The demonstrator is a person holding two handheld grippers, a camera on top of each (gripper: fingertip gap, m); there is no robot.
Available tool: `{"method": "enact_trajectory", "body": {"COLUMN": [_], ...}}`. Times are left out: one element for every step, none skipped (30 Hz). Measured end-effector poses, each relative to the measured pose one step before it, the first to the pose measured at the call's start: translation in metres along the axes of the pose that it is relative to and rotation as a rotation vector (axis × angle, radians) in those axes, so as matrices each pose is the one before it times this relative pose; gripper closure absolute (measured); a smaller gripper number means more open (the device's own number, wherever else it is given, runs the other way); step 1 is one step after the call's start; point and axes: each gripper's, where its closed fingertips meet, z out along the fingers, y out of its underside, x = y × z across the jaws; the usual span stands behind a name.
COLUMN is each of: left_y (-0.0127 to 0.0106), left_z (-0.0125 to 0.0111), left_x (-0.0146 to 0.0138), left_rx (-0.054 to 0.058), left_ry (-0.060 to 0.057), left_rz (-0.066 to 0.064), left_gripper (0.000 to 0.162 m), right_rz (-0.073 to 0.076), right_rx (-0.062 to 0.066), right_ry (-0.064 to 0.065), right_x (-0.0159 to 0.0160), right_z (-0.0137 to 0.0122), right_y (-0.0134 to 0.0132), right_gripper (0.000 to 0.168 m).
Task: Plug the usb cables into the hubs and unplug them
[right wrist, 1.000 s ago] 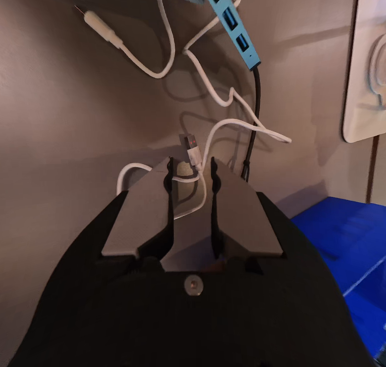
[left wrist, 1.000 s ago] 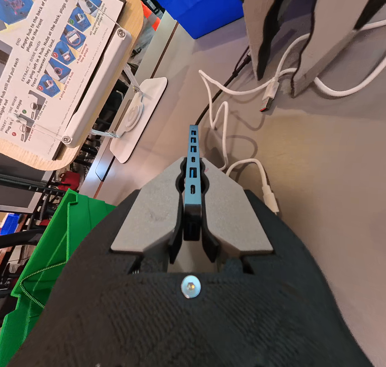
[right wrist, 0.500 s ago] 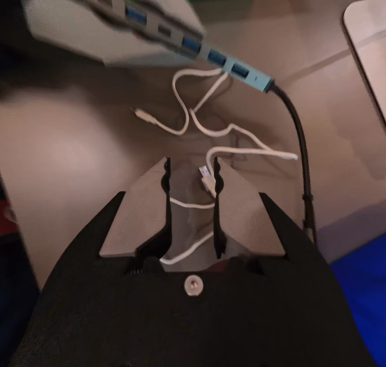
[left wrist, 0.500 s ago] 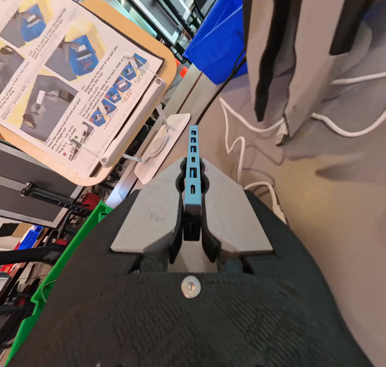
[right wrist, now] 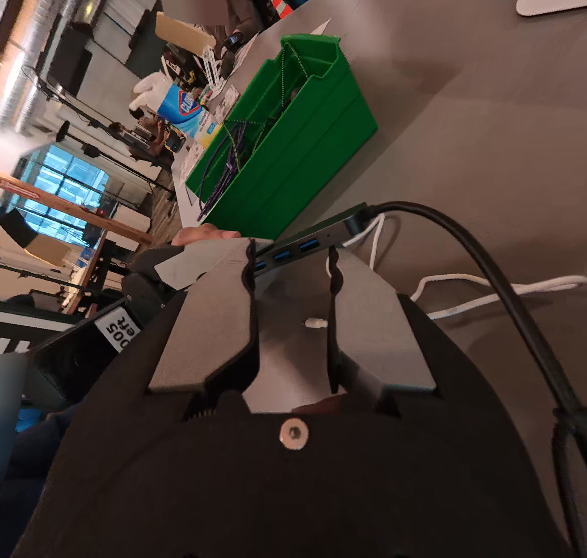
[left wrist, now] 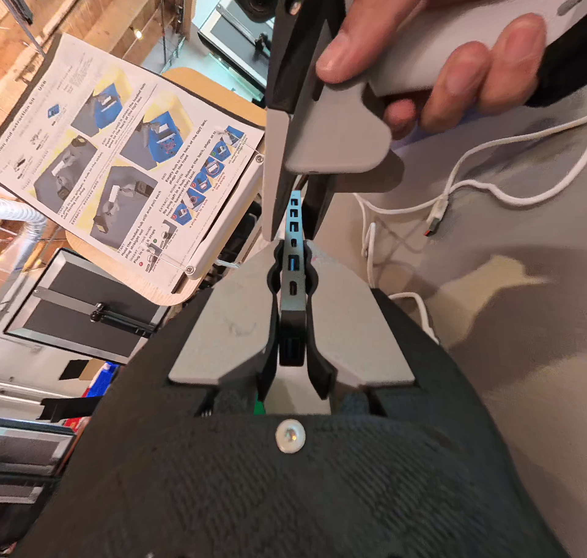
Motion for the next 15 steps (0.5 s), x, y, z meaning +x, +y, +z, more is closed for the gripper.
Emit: {"method": "enact_trajectory", "body": {"left_y": [-0.00038,-0.00120,0.00067,0.00197,0.00044,-0.00092,-0.00111,-0.00072,-0.00027,-0.00012,-0.00028,0.00036,0.00099,0.00094,0.00073], "left_z": [-0.00021,-0.00030,0.00038,0.00113,0.00087,0.00034,0.00031,0.00047,0.00021,0.00014,0.00003,-0.00023,-0.00010,0.00018,0.00014], "left_x": [-0.00134,-0.00194,0.00035,0.00164,0.00194,0.00195,0.00118,0.00099,0.00118,0.00070,-0.00058,-0.00119,-0.00174,-0.00241,-0.00165], "left_rx": [0.0050,0.0096,-0.0022,-0.0061,0.0040,0.0066,0.0044,0.0035,-0.0002,-0.0021,-0.0024,-0.0052,-0.0071,-0.0090,-0.0086], "left_ry": [-0.0145,-0.0176,-0.0039,0.0036,0.0049,0.0059,-0.0001,-0.0018,0.0012,-0.0024,-0.0108,-0.0133,-0.0155,-0.0185,-0.0136], "left_rz": [0.0057,-0.0022,-0.0030,-0.0053,-0.0063,-0.0031,0.0020,0.0072,0.0092,0.0098,0.0152,0.0191,0.0146,0.0086,0.0092], "left_gripper": [0.155,0.155,0.155,0.155,0.153,0.150,0.149,0.146,0.145,0.144,0.144,0.146,0.149,0.153,0.155], "right_rz": [0.0118,-0.0015,-0.0153,-0.0245,-0.0253,-0.0197,-0.0141,-0.0139,-0.0129,-0.0083,-0.0034,0.0011,0.0048,0.0075,0.0121], "right_rx": [0.0078,0.0028,-0.0134,-0.0202,-0.0169,-0.0131,-0.0093,-0.0058,-0.0037,-0.0002,0.0048,0.0050,0.0035,0.0052,0.0128], "right_ry": [-0.0068,-0.0120,0.0010,0.0189,0.0174,0.0098,0.0079,0.0111,0.0140,0.0127,0.0092,0.0069,0.0089,0.0101,0.0122], "right_x": [0.00189,0.00003,0.00069,0.00240,0.00185,0.00069,0.00019,0.00041,0.00023,0.00011,-0.00037,-0.00044,0.00065,0.00167,0.00221], "right_z": [-0.00031,-0.00060,-0.00009,-0.00011,-0.00054,-0.00080,-0.00094,-0.00103,-0.00056,-0.00031,-0.00008,0.00040,0.00048,0.00037,-0.00001], "right_y": [-0.00257,-0.00221,-0.00010,0.00073,0.00029,-0.00013,-0.00046,-0.00045,-0.00022,-0.00023,-0.00060,-0.00064,-0.00028,-0.00010,-0.00066], "right_gripper": [0.132,0.134,0.133,0.133,0.133,0.133,0.133,0.133,0.133,0.132,0.132,0.132,0.131,0.130,0.131]}}
